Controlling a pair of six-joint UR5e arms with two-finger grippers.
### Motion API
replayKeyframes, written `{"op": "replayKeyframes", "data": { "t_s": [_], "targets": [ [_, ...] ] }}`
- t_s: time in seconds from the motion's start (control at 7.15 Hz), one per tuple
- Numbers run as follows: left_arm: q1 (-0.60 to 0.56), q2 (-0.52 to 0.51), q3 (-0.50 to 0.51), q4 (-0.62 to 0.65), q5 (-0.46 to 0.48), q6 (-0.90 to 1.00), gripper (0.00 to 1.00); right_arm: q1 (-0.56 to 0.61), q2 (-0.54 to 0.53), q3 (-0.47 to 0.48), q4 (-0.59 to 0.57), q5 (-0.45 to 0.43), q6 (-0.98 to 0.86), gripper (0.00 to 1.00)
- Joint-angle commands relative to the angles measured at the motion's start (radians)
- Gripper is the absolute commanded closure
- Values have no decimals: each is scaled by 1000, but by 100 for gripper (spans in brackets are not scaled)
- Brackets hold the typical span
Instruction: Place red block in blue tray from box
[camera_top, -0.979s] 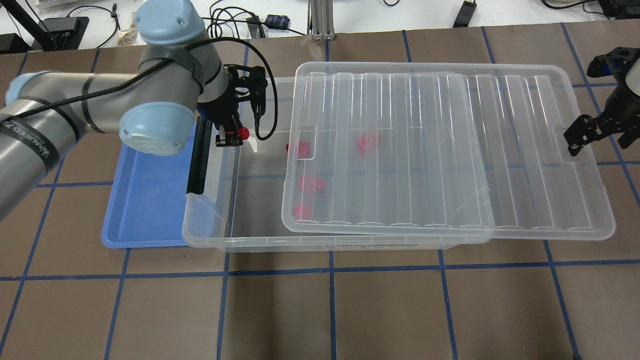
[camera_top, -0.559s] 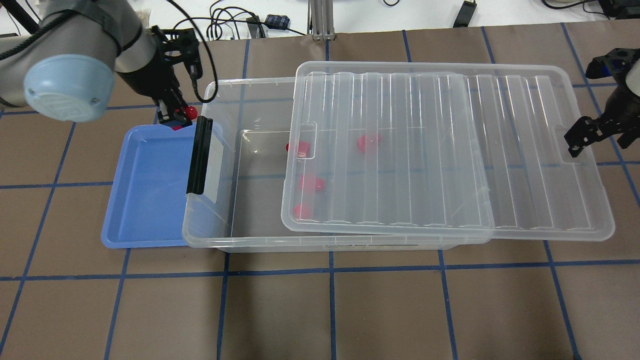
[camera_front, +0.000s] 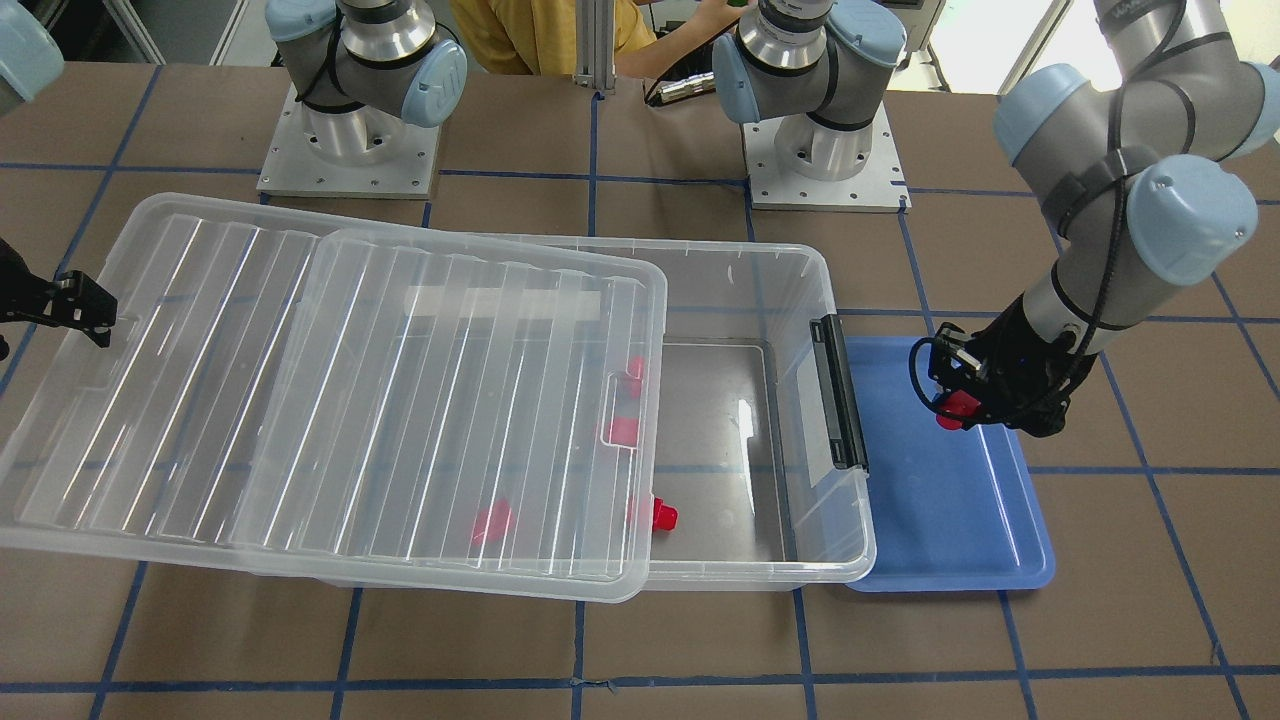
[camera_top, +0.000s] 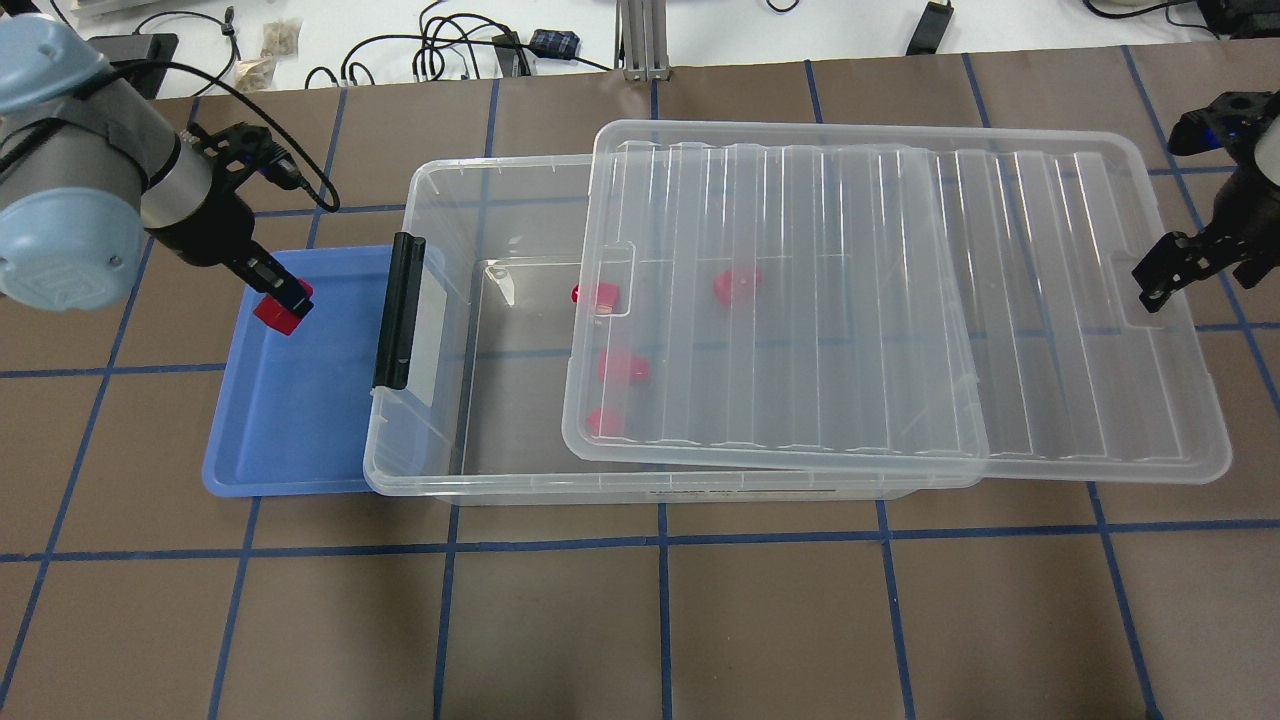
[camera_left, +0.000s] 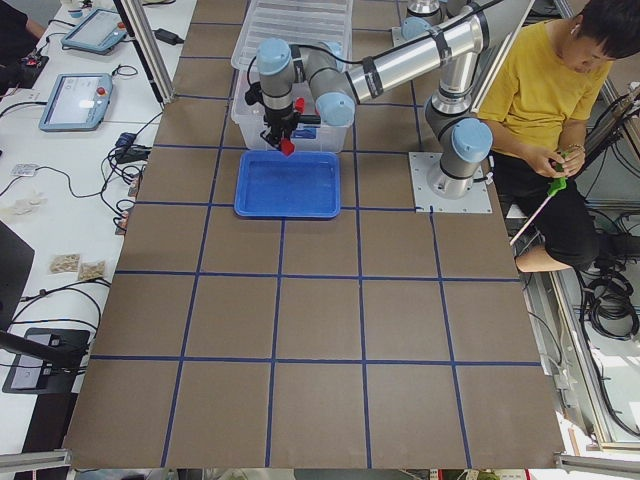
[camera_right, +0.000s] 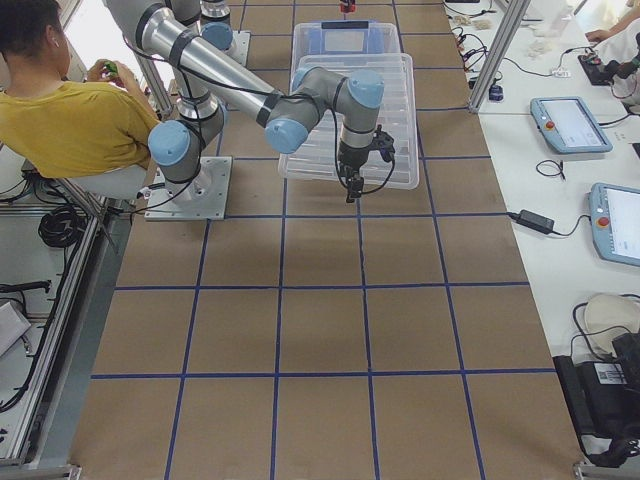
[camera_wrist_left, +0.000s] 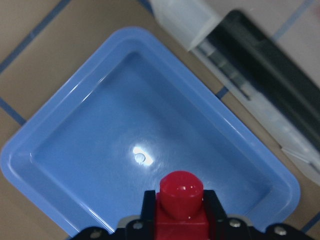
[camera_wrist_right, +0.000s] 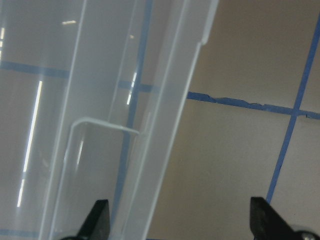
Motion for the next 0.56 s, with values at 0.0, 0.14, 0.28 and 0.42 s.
{"op": "replayKeyframes", "data": {
  "t_s": [0.0, 0.14, 0.28, 0.42],
  "targets": [
    [48, -83, -75, 118, 1, -306, 100, 5, -1, -45, 2, 13, 8, 0],
    [51, -123, -71, 155, 1, -424, 100, 6, -6, -64, 6, 18, 10, 0],
    [50, -140, -77, 160, 3, -533, 100, 8, 0, -79, 6, 27, 10, 0],
    [50, -142, -78, 160, 1, -540, 98, 6, 3, -110, 26, 14, 1, 0]
  ]
}}
